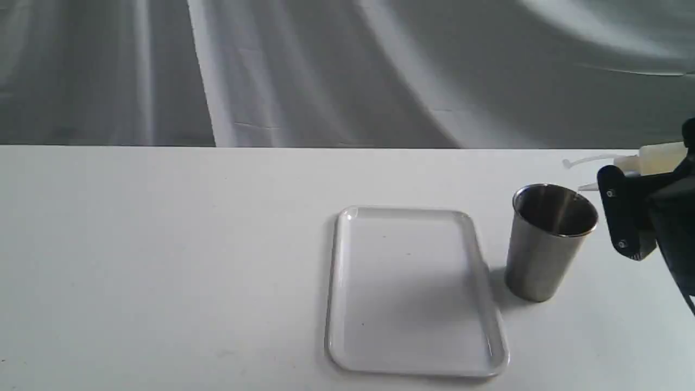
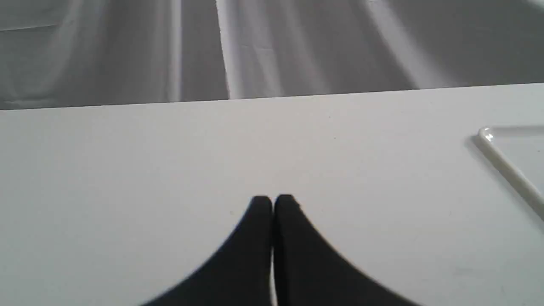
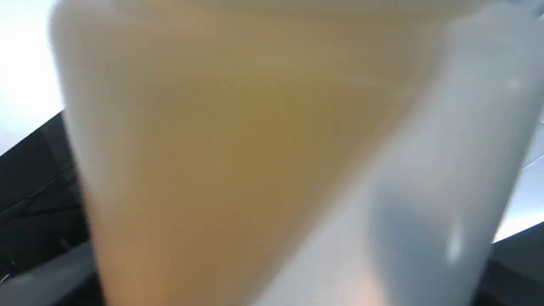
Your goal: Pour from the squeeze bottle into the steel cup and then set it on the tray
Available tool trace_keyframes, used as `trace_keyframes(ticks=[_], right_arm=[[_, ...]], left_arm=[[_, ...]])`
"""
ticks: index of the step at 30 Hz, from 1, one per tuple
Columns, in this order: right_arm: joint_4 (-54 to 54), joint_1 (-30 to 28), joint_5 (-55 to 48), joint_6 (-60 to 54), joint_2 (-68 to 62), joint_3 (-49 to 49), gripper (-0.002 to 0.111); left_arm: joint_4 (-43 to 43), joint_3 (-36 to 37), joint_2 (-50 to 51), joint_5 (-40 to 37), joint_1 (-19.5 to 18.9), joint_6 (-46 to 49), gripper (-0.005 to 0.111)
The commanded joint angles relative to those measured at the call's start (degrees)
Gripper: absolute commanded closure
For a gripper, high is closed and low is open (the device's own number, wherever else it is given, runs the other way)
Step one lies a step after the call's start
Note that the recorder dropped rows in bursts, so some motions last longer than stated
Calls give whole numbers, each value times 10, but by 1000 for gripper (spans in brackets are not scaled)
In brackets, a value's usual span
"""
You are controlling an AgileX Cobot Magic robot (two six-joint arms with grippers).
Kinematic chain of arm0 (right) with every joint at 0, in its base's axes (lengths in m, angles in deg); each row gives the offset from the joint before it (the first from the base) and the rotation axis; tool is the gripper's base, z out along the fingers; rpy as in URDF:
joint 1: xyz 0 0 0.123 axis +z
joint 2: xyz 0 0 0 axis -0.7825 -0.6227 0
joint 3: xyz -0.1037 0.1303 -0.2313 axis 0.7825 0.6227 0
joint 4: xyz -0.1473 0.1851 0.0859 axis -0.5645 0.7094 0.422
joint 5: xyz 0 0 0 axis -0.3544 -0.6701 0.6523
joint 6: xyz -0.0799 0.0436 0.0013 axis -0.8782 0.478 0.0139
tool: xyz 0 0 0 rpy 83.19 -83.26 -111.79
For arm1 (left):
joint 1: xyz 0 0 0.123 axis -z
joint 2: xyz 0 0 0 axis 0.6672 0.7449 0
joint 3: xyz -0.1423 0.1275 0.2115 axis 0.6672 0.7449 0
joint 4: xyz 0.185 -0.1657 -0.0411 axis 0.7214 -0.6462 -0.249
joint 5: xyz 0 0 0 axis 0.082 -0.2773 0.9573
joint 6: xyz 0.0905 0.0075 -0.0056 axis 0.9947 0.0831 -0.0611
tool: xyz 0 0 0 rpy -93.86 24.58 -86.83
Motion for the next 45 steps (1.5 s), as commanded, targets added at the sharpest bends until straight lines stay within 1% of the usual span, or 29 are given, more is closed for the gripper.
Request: trace_keyframes(ticks=[1,13,19,23,28,32,45], right_arm=[[-15,1,-8,-6,3,-4,108],[-15,1,-8,-8,3,-4,108],[-10,1,-7,55,3,-4,108],[-10,1,-7,64,3,-4,108],[7,1,-7,116,3,-4,108],[16,1,3,130,3,-4,108],[37,1,15,262,3,43,108]], left_arm=[[-1,3,-1,4,-1,-1,107],[-1,3,-1,4,-1,-3,107],[-1,3,-1,4,-1,-1,107],[-1,3,-1,4,-1,-1,107],[-1,3,-1,4,-1,-3,107],[-1,3,-1,4,-1,-3,107],[-1,3,-1,4,-1,-1,107]])
